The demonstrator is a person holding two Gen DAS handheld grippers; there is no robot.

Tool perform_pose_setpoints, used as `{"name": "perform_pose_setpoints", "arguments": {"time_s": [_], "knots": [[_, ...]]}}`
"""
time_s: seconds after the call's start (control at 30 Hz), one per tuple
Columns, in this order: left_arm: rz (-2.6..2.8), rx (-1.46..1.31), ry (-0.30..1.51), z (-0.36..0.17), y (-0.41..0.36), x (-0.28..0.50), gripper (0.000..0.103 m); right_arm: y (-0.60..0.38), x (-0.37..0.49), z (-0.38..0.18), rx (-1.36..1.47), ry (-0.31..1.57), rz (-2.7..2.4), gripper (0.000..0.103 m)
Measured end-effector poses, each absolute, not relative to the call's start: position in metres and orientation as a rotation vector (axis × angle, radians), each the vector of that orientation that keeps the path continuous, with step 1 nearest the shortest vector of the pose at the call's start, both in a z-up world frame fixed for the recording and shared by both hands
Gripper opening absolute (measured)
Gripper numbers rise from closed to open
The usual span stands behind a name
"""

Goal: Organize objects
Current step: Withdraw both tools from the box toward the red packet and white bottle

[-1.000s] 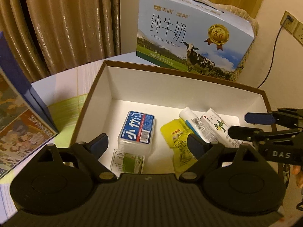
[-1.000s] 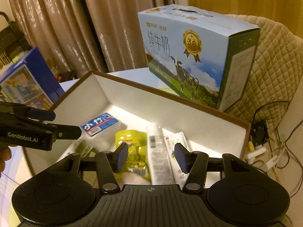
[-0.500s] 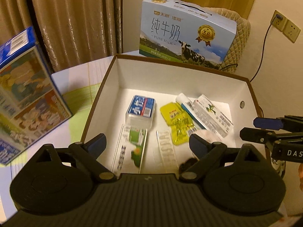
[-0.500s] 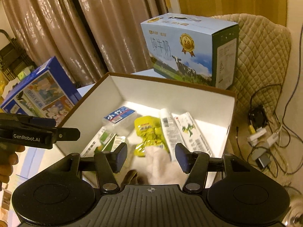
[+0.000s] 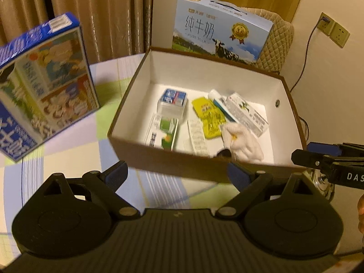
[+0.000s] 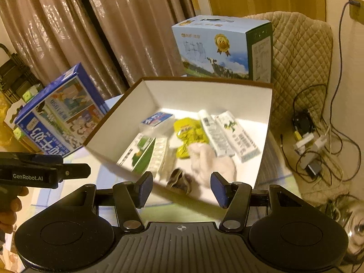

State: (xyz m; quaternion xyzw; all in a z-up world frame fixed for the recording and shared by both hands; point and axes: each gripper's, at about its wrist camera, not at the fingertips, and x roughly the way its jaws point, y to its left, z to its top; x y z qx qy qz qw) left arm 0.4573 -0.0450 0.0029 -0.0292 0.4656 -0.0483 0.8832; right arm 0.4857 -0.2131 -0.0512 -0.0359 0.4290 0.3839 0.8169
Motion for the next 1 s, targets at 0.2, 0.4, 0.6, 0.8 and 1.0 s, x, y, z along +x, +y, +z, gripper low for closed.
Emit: {"name": "perform_pose_setpoints", "arguments": {"time_s": [0.2,0.4,0.6,0.8,1.0], "knots": [[-0.102,-0.086,0.983,0.001,-0.034,0.422,0.092,-0.22,0.449,-0.051,-0.067,0.934,0.811,0.054],[-0.109,-0.094,0.995,-0.004,-0.025,0.391,0.092,-0.223,0.416,-0.051,-0.061,0.942,0.801,0.054],[-0.126,-0.088,1.011,-0.01,-0.02,0.362,0.092,-0.226,0.385,-0.055,-0.065,0.961,0.785,0.054],[-0.125,-0.077,1.029,-0.018,-0.015,0.34,0.092,-0.231,0.363,-0.062,-0.066,0.986,0.77,0.054],[-0.125,-0.065,1.039,-0.022,-0.013,0.326,0.092,-0.235,0.349,-0.067,-0.05,1.014,0.753,0.054]]}}
